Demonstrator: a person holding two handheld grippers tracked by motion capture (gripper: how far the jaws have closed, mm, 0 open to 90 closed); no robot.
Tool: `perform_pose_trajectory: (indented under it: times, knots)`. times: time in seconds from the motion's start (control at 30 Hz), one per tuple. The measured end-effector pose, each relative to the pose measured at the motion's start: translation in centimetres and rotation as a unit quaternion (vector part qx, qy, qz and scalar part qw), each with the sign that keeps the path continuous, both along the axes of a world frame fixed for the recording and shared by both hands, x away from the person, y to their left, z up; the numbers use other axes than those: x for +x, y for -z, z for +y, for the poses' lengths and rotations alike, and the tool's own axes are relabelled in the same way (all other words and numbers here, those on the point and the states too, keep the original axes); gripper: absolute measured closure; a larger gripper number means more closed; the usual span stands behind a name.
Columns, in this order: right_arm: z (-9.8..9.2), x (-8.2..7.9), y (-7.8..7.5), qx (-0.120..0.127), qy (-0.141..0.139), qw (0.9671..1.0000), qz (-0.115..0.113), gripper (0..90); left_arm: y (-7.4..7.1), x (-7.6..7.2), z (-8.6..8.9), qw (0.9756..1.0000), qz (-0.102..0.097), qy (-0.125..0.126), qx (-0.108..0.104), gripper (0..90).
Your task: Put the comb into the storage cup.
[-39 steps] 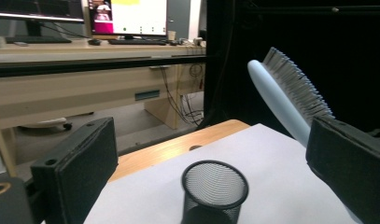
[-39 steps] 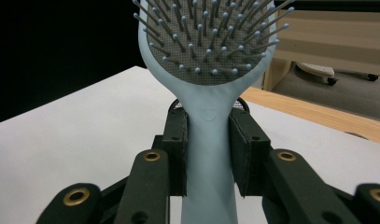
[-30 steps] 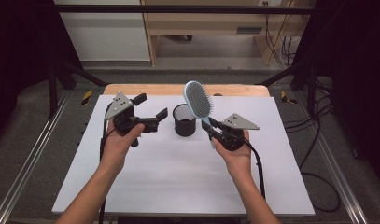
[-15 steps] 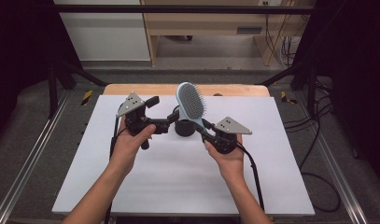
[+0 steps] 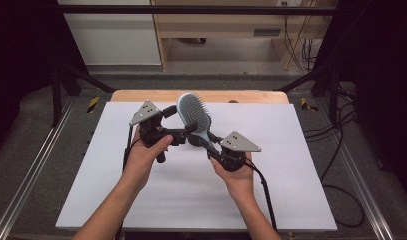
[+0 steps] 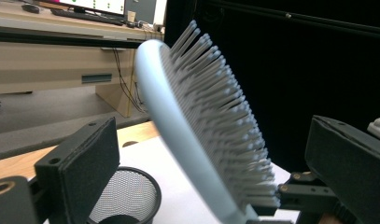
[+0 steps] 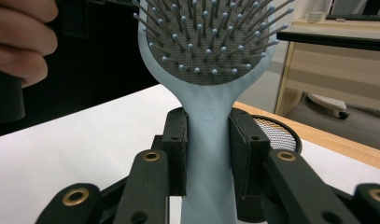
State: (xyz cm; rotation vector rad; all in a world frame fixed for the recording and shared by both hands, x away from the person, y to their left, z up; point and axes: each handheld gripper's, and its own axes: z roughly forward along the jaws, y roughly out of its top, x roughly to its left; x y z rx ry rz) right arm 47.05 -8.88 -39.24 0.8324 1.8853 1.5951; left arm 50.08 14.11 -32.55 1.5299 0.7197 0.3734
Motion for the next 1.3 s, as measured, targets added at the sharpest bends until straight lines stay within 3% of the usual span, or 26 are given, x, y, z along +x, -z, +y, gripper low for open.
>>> perform_pose_trajectory:
  times: [0.3,0.53,0.6,0.9,1.07,1.3]
  knots:
    - [0.7,-0.8,0.6,-0.002,-0.006,1.0000,-0.004,69.8,0.1,-0.3,0.0,1.0000,0.003,0.005,-0.002,9.6]
    - [1.1,-0.9,0.9,-0.001,-0.012,0.9999,-0.003,69.8,0.7,-0.1,0.2,0.9995,0.022,0.012,-0.017,13.5]
    - [1.4,-0.9,1.1,-0.005,-0.012,0.9999,-0.004,69.8,0.9,-0.1,0.3,0.9992,0.030,0.014,-0.022,18.2]
    - [1.6,-0.6,1.3,-0.008,-0.013,0.9999,-0.001,69.9,1.2,0.3,0.7,0.9985,0.046,0.004,-0.030,26.4]
    - [1.9,-0.3,1.4,-0.017,-0.012,0.9998,0.001,69.8,1.6,0.6,1.0,0.9964,0.063,-0.003,-0.056,31.3]
    - [2.0,0.0,1.6,-0.023,-0.012,0.9996,0.005,69.9,1.9,0.8,1.3,0.9947,0.073,-0.011,-0.071,39.5]
